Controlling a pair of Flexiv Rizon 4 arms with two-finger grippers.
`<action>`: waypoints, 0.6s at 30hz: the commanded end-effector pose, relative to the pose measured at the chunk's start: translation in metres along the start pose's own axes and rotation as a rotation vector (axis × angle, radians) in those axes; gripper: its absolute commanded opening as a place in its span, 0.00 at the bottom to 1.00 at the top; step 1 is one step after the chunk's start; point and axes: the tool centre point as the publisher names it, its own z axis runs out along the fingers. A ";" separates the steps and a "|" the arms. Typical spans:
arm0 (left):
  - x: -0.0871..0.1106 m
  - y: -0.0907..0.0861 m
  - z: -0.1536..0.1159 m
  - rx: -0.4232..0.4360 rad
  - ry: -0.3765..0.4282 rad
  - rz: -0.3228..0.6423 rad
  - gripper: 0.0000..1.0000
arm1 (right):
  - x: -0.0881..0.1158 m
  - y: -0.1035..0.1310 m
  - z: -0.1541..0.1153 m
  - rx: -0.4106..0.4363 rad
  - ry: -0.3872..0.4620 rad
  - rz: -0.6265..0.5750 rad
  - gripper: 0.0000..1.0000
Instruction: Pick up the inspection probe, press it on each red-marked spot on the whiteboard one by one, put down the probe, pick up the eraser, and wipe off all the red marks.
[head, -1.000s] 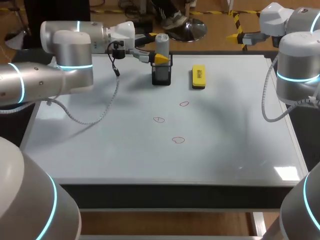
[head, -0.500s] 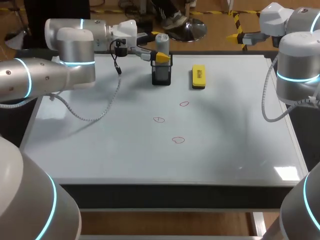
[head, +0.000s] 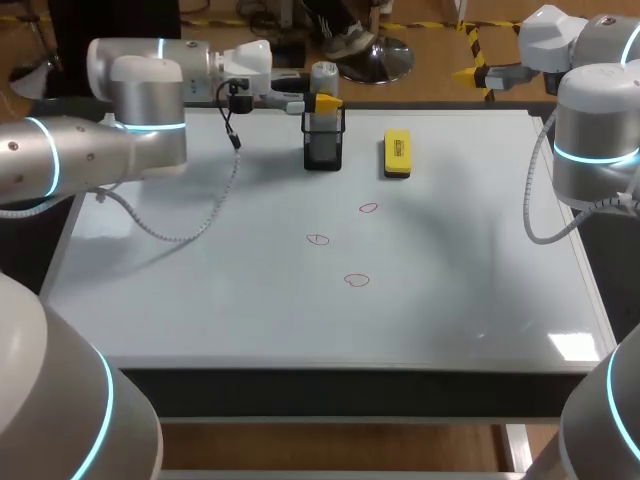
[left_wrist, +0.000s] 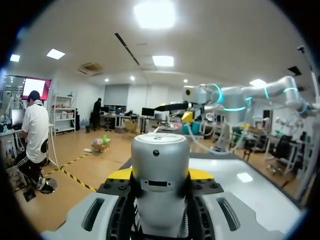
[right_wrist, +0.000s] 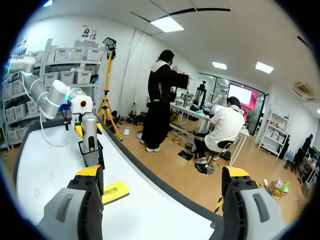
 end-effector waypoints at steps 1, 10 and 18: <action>0.010 -0.008 -0.007 0.008 -0.006 0.009 0.00 | 0.000 0.000 0.000 0.001 0.001 0.000 1.00; 0.024 -0.034 -0.006 0.036 -0.004 0.029 0.00 | 0.000 0.000 0.000 0.001 0.001 0.000 1.00; 0.023 -0.059 -0.011 0.055 -0.013 0.048 0.00 | 0.000 0.000 0.000 0.001 0.001 0.000 1.00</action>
